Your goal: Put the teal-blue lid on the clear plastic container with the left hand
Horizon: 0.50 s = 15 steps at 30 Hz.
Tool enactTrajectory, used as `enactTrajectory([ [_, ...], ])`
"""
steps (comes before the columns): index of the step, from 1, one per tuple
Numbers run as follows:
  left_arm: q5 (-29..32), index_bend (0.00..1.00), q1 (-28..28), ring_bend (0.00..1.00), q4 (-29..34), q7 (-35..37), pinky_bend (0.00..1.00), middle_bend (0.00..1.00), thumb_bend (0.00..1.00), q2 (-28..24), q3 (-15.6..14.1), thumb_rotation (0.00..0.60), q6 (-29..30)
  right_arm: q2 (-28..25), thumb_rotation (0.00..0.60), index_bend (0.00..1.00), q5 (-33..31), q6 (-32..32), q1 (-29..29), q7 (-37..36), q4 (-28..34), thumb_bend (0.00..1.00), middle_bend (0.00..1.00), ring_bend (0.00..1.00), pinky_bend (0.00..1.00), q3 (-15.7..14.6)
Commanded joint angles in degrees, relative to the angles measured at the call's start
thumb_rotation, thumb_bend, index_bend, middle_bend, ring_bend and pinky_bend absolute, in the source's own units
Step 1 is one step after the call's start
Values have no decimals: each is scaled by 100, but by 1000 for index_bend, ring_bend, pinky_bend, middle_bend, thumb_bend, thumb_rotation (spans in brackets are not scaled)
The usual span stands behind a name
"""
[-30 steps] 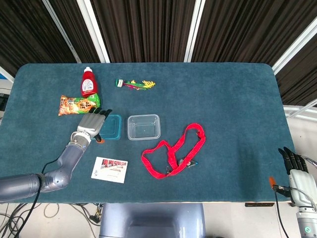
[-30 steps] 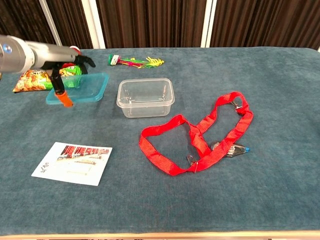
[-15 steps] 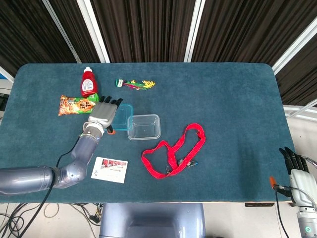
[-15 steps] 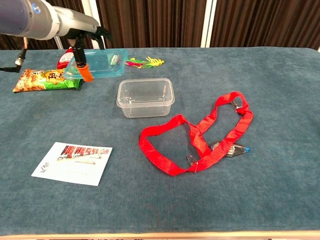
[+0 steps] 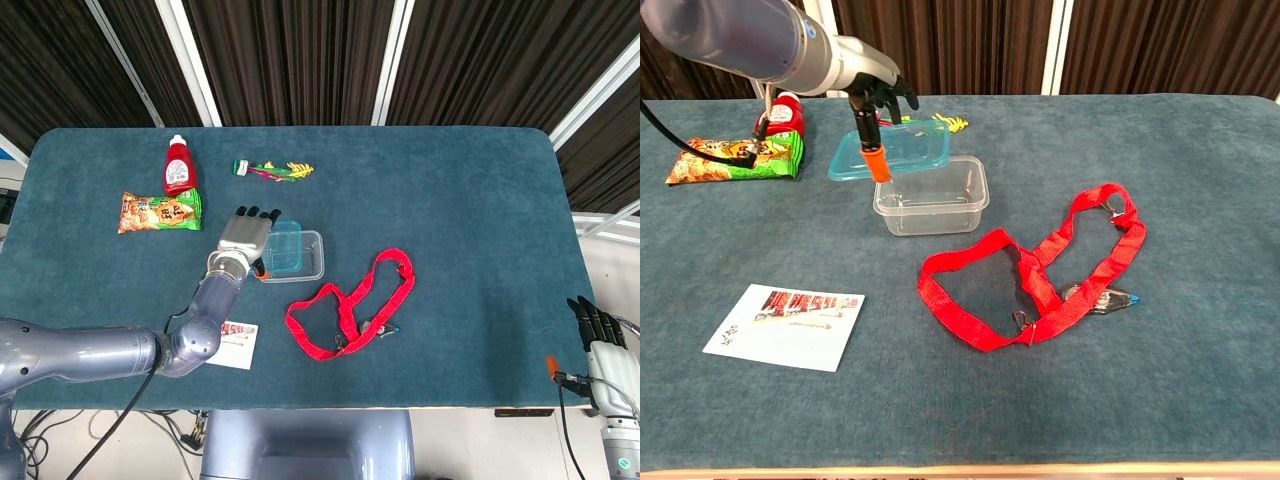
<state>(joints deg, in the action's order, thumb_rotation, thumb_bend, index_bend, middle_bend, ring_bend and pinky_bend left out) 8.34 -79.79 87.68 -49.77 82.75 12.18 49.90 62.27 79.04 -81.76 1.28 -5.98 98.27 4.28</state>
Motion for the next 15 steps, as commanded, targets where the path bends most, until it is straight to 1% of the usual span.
enactTrajectory([
  [1,86,70,-69,17,-47,-34,0,380,207,76,31,600,28,1,600,56,2,-5,-2,2,-1,393,39,23,0,1],
  [8,321,70,-228,17,-133,-132,0,378,207,338,121,600,347,0,600,56,-10,-12,-9,-6,6,393,39,23,0,8],
  [15,409,71,-380,17,-336,-428,0,377,206,629,214,600,681,-6,600,56,-9,-7,-13,-34,17,393,39,23,0,7],
])
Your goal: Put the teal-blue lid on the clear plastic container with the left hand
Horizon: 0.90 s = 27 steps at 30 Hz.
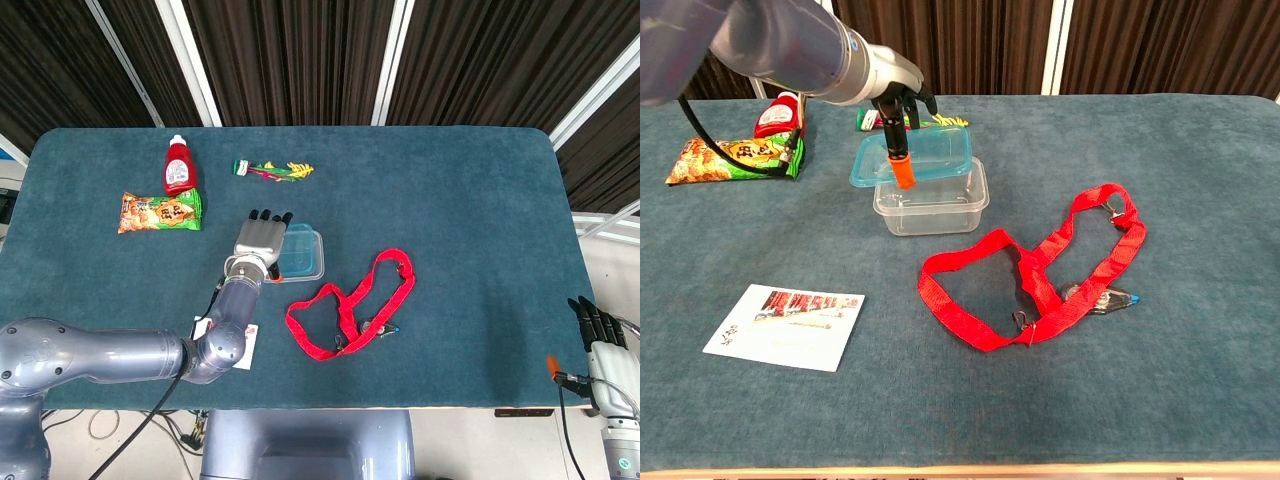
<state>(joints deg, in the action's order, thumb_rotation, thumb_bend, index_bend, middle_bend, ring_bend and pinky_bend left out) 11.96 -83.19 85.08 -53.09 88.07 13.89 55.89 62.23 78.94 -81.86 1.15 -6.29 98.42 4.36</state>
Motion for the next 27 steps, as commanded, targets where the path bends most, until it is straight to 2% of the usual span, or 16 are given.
enactTrajectory([
  [1,68,71,-42,17,-100,-125,0,377,206,121,61,600,100,-3,600,57,1,5,0,-5,2,393,39,23,0,-1],
  [27,-78,72,101,17,-748,-521,0,376,206,717,411,600,27,-23,600,57,-11,16,-9,-55,12,392,39,23,0,6],
])
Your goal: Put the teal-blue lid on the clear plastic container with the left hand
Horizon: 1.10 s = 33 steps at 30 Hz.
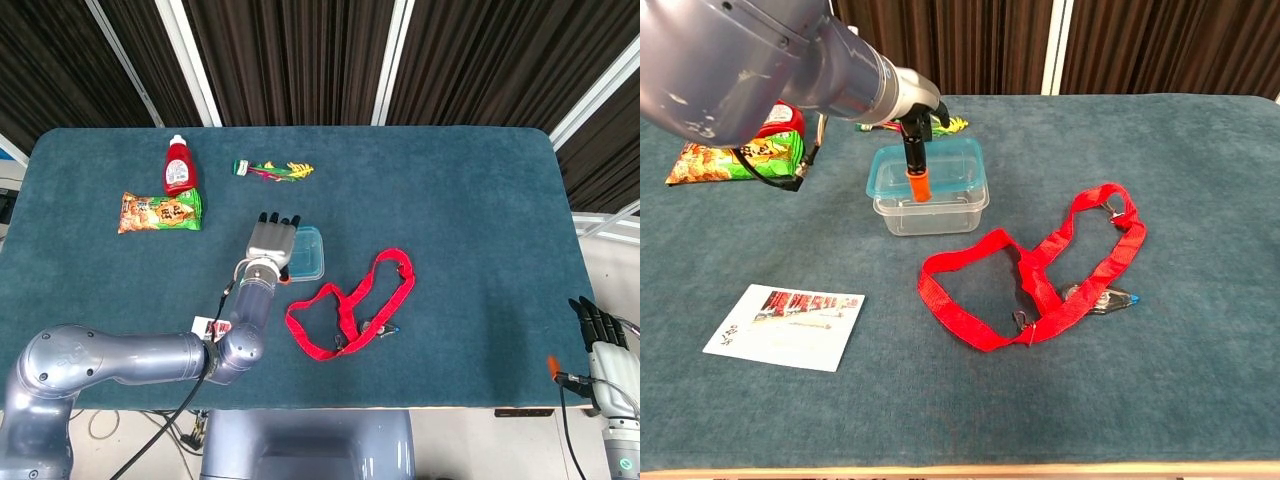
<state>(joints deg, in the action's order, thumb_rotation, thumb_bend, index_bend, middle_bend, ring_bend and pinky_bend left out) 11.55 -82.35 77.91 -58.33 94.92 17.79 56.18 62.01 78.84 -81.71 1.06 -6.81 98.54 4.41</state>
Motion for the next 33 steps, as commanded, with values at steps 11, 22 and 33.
enactTrajectory([
  [11,-96,72,71,17,-140,-115,0,375,206,165,113,600,6,-14,600,56,1,9,-3,-18,2,392,39,23,0,-3],
  [22,-163,72,140,17,-198,-237,0,372,205,241,159,600,16,-15,600,56,-5,8,-6,-22,5,392,39,23,0,0],
  [33,-185,72,202,17,-224,-362,0,370,206,278,204,600,85,-18,600,57,-22,6,-10,-11,9,393,39,23,0,5],
])
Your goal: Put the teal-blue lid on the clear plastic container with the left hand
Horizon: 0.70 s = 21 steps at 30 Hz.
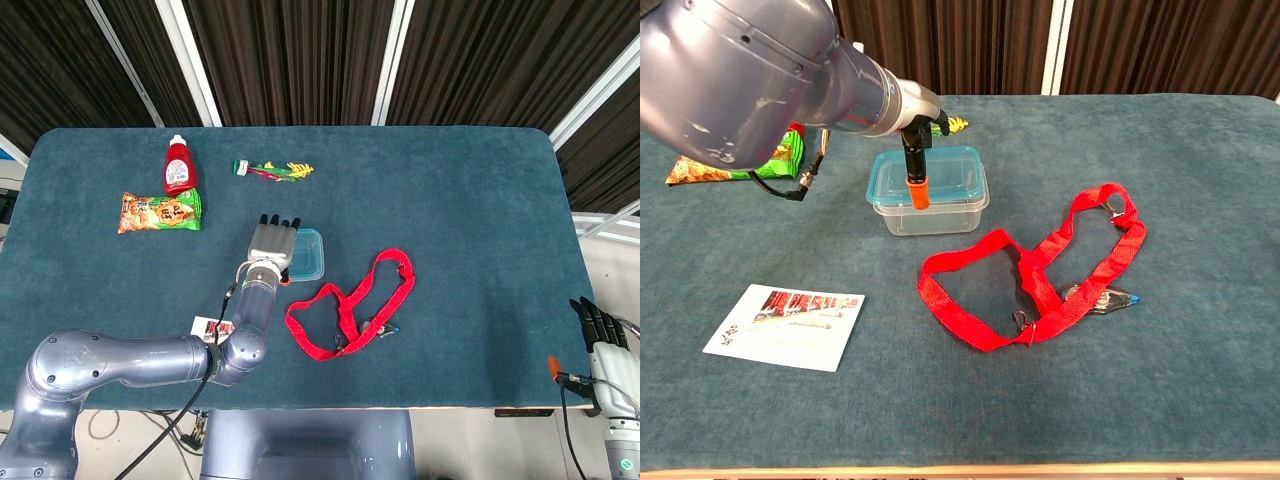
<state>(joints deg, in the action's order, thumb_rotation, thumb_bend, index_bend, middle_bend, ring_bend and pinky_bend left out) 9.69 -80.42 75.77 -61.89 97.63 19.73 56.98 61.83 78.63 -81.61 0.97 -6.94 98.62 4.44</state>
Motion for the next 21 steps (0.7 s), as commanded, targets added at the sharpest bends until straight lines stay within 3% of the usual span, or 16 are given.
enactTrajectory([
  [1,-8,72,16,17,-21,-8,0,370,205,16,20,600,5,0,600,57,-2,-4,-2,2,1,393,39,23,0,2],
  [21,-63,71,44,17,-63,-177,0,367,205,130,158,600,68,-11,600,56,-18,0,-7,-11,12,392,39,23,0,9],
])
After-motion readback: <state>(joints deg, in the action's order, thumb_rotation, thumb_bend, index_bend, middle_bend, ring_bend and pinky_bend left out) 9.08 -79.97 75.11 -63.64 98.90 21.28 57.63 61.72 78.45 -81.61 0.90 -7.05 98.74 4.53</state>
